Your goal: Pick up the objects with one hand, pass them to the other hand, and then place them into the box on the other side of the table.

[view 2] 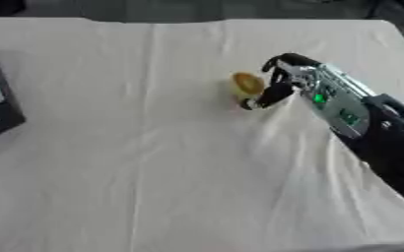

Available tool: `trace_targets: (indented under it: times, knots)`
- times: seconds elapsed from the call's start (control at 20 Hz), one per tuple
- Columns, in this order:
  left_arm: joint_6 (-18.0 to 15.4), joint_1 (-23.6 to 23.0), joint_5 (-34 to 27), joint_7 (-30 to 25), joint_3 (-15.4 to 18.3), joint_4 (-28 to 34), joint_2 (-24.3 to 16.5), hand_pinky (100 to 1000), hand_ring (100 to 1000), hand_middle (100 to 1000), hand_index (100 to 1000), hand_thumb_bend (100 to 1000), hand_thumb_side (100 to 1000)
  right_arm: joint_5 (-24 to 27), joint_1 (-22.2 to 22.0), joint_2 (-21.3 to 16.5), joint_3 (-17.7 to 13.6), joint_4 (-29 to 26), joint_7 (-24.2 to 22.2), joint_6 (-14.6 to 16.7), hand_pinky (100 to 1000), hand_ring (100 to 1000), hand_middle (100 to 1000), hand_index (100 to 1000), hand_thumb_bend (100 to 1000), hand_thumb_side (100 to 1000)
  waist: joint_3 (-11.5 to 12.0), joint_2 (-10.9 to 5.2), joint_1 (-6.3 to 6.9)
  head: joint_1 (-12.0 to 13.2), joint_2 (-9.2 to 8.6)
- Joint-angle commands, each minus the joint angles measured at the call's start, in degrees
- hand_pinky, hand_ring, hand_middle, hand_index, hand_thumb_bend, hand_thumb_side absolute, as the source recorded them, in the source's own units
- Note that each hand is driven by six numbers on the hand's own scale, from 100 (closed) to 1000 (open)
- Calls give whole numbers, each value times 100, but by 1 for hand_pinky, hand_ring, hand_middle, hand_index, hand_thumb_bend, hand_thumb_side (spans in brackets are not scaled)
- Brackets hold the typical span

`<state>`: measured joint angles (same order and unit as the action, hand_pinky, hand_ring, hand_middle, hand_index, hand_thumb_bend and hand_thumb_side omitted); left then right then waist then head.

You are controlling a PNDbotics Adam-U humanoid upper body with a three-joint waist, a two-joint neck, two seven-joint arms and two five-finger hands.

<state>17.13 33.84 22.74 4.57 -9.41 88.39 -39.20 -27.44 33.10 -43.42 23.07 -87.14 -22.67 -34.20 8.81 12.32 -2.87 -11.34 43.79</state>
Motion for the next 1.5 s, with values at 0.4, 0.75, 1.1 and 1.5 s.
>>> trace_targets:
  times: [0.4, 0.75, 1.1, 1.5]
  knots:
    - [-4, 87, 4, -14, 33, 69, -94, 806, 665, 626, 700, 710, 416, -134, 221, 48, 4, 249, 7, 34, 846, 718, 639, 865, 567, 390, 36, -19, 37, -49, 33]
    - [-1, 81, 1, -18, 32, 71, -85, 807, 666, 626, 700, 709, 416, -99, 268, 95, 10, 289, 29, 59, 844, 712, 636, 863, 570, 395, 44, -13, 39, -58, 33]
    - [-2, 84, 2, -17, 28, 67, -69, 807, 666, 626, 699, 706, 417, -111, 309, 135, 27, 317, 41, 49, 844, 707, 630, 855, 563, 384, 56, -5, 30, -59, 33]
    - [1, 79, -3, -17, 34, 61, -64, 807, 666, 627, 699, 702, 418, -6, 333, 189, 5, 363, 155, -31, 840, 682, 610, 779, 509, 306, 69, 7, 26, -63, 33]
